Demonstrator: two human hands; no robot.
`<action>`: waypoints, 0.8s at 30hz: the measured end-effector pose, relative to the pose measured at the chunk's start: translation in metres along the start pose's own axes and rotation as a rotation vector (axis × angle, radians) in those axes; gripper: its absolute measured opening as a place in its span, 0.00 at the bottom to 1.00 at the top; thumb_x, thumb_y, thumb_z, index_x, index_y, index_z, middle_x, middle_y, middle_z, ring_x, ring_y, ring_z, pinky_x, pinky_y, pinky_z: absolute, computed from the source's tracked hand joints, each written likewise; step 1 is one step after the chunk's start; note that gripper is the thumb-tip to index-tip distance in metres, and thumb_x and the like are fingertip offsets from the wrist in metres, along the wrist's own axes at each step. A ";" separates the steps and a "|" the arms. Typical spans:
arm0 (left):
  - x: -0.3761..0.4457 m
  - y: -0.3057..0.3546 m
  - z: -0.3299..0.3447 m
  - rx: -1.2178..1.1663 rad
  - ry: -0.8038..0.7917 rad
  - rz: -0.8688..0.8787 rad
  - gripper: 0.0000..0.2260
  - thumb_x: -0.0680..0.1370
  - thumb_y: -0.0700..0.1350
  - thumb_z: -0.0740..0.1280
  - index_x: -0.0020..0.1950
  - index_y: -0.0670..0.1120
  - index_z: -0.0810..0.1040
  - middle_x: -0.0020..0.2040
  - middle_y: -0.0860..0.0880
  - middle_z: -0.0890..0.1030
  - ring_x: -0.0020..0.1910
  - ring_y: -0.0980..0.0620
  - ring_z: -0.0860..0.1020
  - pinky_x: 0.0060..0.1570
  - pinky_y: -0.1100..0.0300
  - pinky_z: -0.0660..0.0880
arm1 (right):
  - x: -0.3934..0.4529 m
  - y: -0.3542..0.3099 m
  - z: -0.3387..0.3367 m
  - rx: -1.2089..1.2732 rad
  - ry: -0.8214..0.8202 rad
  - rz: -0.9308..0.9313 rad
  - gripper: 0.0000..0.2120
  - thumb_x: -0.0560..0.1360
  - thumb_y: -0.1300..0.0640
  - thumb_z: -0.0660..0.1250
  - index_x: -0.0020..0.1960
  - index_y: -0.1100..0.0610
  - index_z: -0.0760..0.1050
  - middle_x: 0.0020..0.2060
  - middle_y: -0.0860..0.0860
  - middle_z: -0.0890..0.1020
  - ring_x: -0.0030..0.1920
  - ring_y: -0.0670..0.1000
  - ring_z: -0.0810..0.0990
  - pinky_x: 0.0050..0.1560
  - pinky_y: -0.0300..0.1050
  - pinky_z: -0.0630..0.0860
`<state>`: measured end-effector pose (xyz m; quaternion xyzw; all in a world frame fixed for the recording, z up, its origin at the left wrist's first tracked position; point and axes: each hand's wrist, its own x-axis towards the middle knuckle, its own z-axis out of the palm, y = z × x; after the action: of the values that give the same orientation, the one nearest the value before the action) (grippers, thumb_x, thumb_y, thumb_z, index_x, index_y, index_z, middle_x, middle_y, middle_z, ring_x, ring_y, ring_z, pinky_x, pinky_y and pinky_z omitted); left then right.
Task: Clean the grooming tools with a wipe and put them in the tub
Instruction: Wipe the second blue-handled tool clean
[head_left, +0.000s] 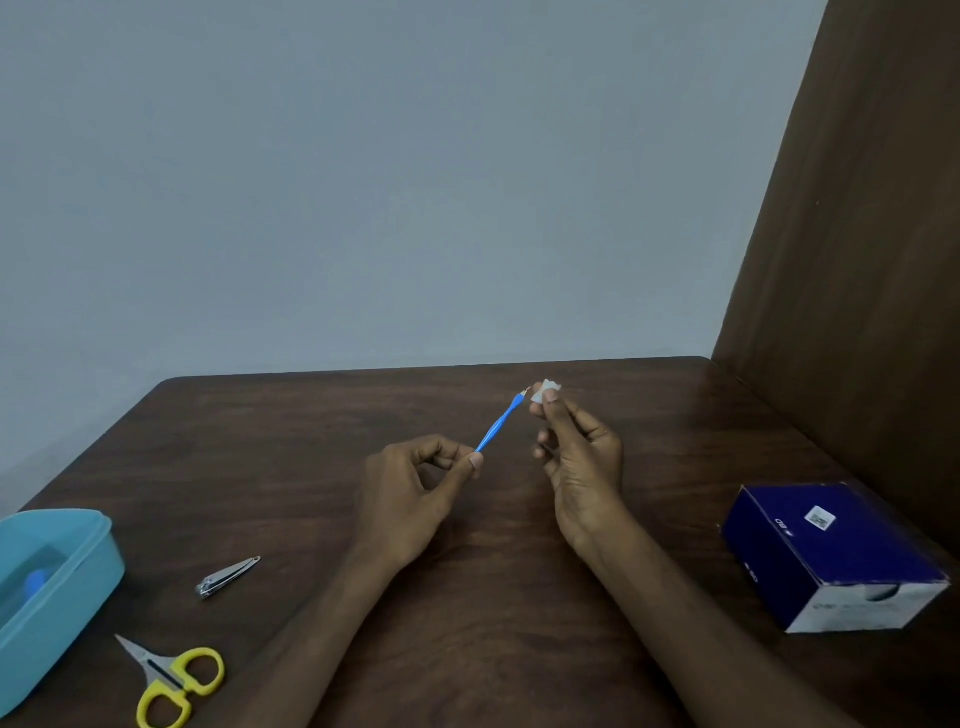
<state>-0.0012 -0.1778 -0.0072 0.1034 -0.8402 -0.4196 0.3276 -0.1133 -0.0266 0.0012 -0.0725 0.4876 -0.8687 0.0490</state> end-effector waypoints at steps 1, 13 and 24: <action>0.000 -0.001 0.000 0.002 0.002 -0.004 0.05 0.78 0.54 0.78 0.42 0.59 0.88 0.37 0.60 0.86 0.27 0.58 0.80 0.32 0.52 0.80 | 0.000 0.001 0.000 -0.031 -0.014 -0.022 0.06 0.80 0.55 0.75 0.51 0.57 0.88 0.41 0.50 0.88 0.33 0.44 0.73 0.35 0.40 0.72; 0.003 -0.006 0.001 -0.025 0.030 -0.011 0.05 0.78 0.54 0.78 0.42 0.58 0.88 0.37 0.59 0.87 0.26 0.59 0.79 0.32 0.53 0.78 | -0.003 0.009 0.003 -0.185 -0.109 -0.082 0.07 0.80 0.56 0.75 0.51 0.59 0.89 0.40 0.50 0.88 0.33 0.44 0.73 0.35 0.38 0.72; -0.001 0.002 0.000 -0.026 0.012 0.008 0.05 0.78 0.52 0.79 0.42 0.58 0.88 0.36 0.61 0.86 0.26 0.61 0.79 0.32 0.61 0.74 | -0.008 0.007 0.006 -0.141 -0.127 -0.056 0.09 0.82 0.58 0.72 0.45 0.56 0.88 0.42 0.49 0.88 0.34 0.45 0.74 0.35 0.40 0.71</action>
<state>-0.0009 -0.1759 -0.0060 0.0985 -0.8332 -0.4283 0.3357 -0.1044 -0.0338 -0.0024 -0.1443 0.5411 -0.8270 0.0502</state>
